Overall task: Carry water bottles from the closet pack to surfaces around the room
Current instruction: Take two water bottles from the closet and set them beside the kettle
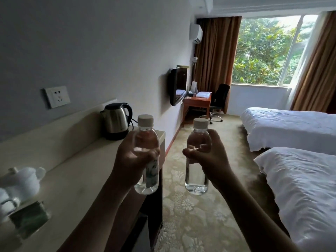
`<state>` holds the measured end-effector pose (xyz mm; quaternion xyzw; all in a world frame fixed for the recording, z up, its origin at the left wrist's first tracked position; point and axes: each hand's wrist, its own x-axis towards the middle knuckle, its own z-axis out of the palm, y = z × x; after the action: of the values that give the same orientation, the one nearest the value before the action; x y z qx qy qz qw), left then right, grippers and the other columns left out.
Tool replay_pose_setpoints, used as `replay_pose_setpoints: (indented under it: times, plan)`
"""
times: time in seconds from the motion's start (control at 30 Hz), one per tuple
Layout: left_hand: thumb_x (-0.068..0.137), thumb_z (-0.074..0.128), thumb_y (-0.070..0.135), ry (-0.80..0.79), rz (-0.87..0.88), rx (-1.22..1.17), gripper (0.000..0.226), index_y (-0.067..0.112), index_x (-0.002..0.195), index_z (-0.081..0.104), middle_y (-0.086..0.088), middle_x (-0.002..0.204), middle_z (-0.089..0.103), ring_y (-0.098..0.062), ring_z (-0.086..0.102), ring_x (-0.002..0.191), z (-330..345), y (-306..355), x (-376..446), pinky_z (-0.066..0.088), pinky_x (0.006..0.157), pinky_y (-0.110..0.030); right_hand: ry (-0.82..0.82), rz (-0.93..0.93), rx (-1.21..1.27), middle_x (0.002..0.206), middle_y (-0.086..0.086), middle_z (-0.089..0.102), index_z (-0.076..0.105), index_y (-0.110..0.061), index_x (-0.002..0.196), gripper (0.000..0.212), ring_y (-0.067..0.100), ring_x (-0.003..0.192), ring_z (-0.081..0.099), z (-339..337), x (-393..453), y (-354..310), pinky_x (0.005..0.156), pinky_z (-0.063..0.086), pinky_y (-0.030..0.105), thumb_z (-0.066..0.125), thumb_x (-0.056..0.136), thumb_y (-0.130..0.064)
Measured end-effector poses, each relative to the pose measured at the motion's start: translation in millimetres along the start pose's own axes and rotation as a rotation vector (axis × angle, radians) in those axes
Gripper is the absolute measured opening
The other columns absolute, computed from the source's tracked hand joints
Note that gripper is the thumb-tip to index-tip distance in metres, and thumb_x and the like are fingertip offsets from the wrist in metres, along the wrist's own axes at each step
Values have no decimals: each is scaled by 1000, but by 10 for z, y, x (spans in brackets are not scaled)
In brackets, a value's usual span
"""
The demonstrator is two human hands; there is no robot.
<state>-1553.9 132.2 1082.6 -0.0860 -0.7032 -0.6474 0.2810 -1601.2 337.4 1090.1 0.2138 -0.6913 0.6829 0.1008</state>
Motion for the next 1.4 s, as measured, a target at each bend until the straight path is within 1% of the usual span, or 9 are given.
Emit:
replay_pose_setpoints:
  times: [0.2, 0.37, 0.53, 0.67, 0.77, 0.87, 1.03, 1.2, 1.4]
  plan:
    - [57, 73, 30, 123, -72, 23, 49, 11, 101, 62, -8, 89, 66, -30, 67, 83, -163, -366, 522, 55, 70, -34, -157, 2, 95, 85, 2, 66, 47, -1, 115, 53, 9, 68, 69, 291, 891, 418, 56, 59, 28, 76, 72, 11]
    - [59, 75, 30, 219, -73, 79, 47, 9, 99, 59, -12, 89, 62, -30, 63, 81, -569, -758, 947, 54, 73, -45, -280, -5, 146, 79, -10, 69, 44, 2, 117, 63, 10, 70, 68, 878, 1516, 809, 58, 57, 28, 76, 63, -6]
    - [58, 78, 33, 375, -92, 128, 46, 19, 98, 61, -6, 88, 66, -24, 66, 81, -1050, -1181, 1316, 56, 75, -49, -403, 10, 202, 76, -9, 69, 46, -3, 107, 52, 5, 68, 67, 1607, 2008, 1251, 58, 56, 25, 76, 65, 1]
    - [56, 79, 28, 507, -130, 159, 47, 17, 98, 61, -12, 92, 65, -29, 65, 85, -1411, -1506, 1434, 53, 82, -59, -513, 23, 207, 85, -2, 65, 49, -17, 104, 52, 7, 74, 67, 2103, 2264, 1568, 71, 59, 32, 79, 71, 11]
    - [57, 81, 21, 595, -162, 177, 40, 21, 92, 61, -2, 85, 66, -20, 64, 80, -1584, -1621, 1449, 55, 73, -44, -580, 23, 198, 85, -7, 65, 51, -24, 104, 53, 6, 78, 67, 2395, 2378, 1781, 73, 58, 33, 84, 69, 1]
    - [60, 80, 6, 653, -180, 164, 42, 10, 94, 55, 0, 79, 61, -14, 61, 73, -1693, -1750, 1430, 52, 64, -27, -673, 28, 188, 91, -6, 64, 51, -26, 107, 57, 10, 83, 66, 2671, 2457, 1976, 74, 59, 37, 86, 65, -13]
    - [55, 86, 18, 765, -279, 298, 53, 21, 100, 58, -7, 86, 65, -23, 64, 81, -1767, -1998, 1288, 54, 73, -40, -836, 20, 251, 93, -10, 61, 51, -24, 109, 59, -2, 80, 62, 3009, 2535, 2275, 67, 52, 15, 85, 66, 0]
    - [61, 85, 11, 925, -318, 278, 52, 11, 104, 56, -13, 92, 61, -29, 59, 87, -1727, -2290, 1187, 48, 78, -47, -1038, 58, 319, 87, -17, 63, 50, -25, 105, 56, 3, 77, 62, 3235, 2609, 2546, 67, 54, 24, 84, 66, -3]
    - [61, 81, 14, 1095, -310, 312, 59, -3, 109, 51, -17, 93, 62, -24, 62, 88, -1626, -2411, 1148, 51, 74, -35, -1162, 88, 423, 81, -19, 62, 48, -18, 101, 56, 0, 69, 59, 3401, 2643, 2683, 62, 52, 20, 82, 65, 10]
